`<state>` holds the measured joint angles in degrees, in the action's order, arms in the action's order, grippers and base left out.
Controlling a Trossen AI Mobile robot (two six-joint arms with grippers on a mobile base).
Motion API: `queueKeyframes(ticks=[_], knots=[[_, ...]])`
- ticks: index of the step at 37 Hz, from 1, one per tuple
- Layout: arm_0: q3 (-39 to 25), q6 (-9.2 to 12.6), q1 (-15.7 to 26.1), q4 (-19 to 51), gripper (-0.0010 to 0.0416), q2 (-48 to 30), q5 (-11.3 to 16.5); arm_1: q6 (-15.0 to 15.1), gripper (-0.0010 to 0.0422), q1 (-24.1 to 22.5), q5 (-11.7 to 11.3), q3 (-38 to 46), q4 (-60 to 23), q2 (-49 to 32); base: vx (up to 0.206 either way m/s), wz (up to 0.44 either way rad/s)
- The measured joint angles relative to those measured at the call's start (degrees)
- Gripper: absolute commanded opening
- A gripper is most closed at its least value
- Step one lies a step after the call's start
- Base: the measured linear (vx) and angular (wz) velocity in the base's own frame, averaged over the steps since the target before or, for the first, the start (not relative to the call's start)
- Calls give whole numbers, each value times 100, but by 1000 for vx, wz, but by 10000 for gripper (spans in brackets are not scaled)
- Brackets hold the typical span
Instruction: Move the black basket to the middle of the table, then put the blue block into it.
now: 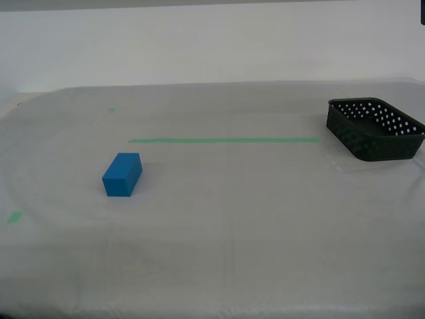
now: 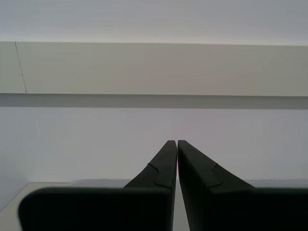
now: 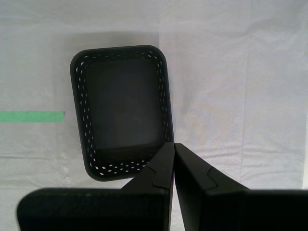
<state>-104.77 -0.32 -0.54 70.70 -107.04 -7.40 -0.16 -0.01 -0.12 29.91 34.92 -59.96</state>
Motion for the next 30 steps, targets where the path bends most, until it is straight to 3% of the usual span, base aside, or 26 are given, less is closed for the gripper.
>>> queueKeyframes(ticks=[12, 30], knots=[[0, 31, -31, -11, 22, 0, -17, -2, 0, 0, 0, 0, 0, 0, 0, 0], [0, 46, -59, -26, 187, 0, -22, -2, 0, 0, 0, 0, 0, 0, 0, 0]])
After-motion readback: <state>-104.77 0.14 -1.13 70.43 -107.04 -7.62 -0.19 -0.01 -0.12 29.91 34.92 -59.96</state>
